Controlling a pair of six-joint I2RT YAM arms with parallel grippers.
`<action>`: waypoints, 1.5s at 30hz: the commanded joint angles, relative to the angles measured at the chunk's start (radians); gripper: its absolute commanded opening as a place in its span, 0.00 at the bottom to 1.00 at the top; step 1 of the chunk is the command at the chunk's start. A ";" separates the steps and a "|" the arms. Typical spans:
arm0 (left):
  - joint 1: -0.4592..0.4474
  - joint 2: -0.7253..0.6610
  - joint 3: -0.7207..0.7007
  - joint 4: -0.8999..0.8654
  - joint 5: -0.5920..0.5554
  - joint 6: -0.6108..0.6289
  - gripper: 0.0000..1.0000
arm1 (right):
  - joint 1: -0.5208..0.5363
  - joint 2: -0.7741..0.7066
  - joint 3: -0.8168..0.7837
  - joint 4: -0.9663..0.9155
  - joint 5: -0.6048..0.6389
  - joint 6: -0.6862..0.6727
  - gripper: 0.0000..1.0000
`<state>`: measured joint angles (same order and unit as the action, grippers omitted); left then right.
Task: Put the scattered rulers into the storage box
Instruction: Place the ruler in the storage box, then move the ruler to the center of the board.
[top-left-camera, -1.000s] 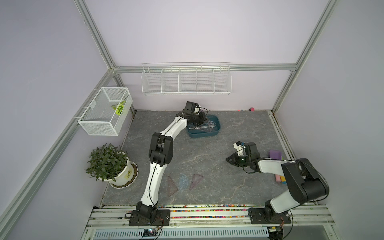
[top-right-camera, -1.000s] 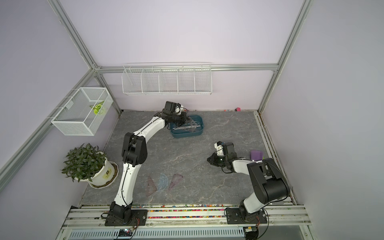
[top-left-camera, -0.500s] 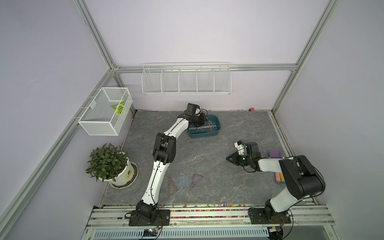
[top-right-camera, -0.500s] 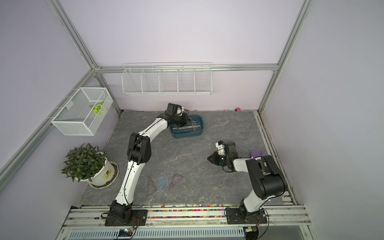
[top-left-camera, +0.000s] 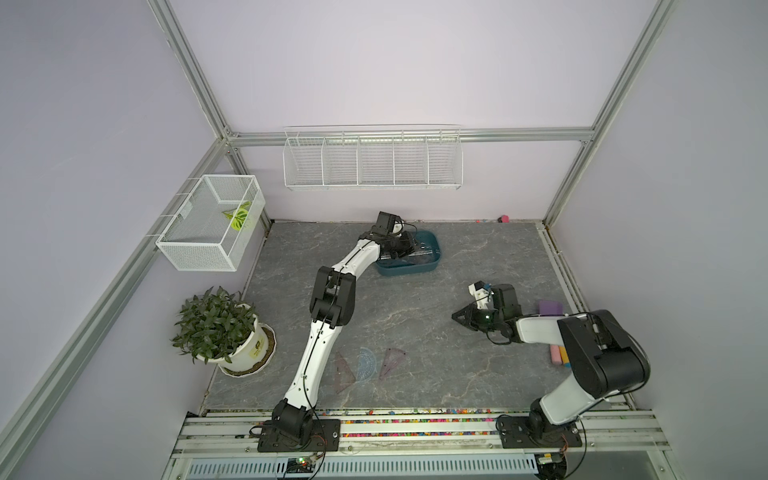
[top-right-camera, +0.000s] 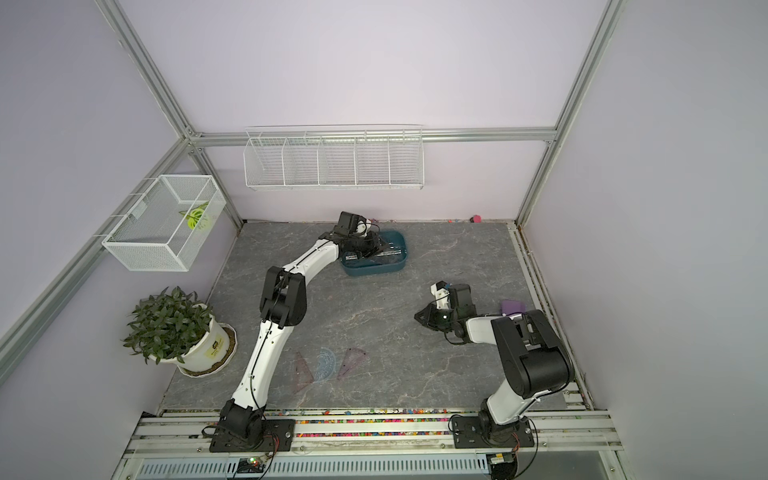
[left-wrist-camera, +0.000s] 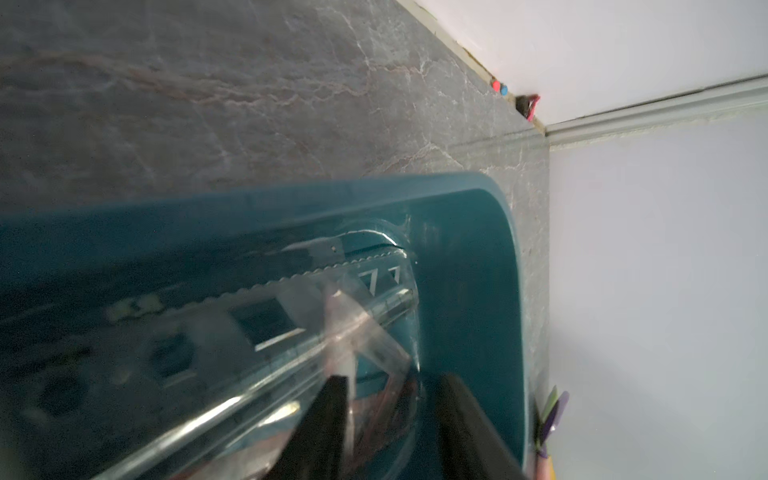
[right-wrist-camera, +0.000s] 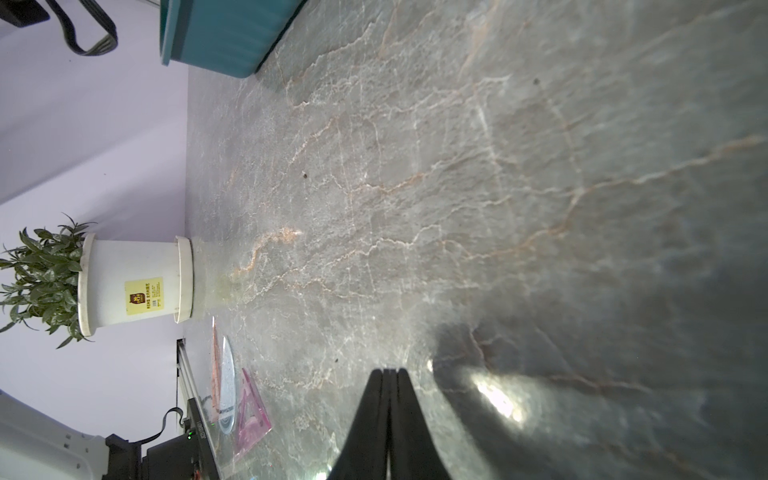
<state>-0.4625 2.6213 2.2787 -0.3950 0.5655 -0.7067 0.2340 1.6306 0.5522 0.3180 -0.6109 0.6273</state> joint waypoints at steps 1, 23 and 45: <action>-0.015 -0.103 -0.072 -0.006 -0.032 0.056 0.62 | -0.007 -0.020 0.002 -0.018 -0.006 -0.013 0.13; -0.026 -1.031 -1.424 0.163 -0.121 0.050 0.67 | 0.774 -0.171 0.219 -0.516 0.725 -0.371 0.59; 0.118 -1.120 -1.553 0.224 -0.077 0.023 0.67 | 0.969 0.192 0.464 -0.546 0.883 -0.433 0.96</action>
<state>-0.3508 1.4841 0.7330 -0.1947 0.4664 -0.6876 1.2205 1.7950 1.0088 -0.2199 0.2474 0.1936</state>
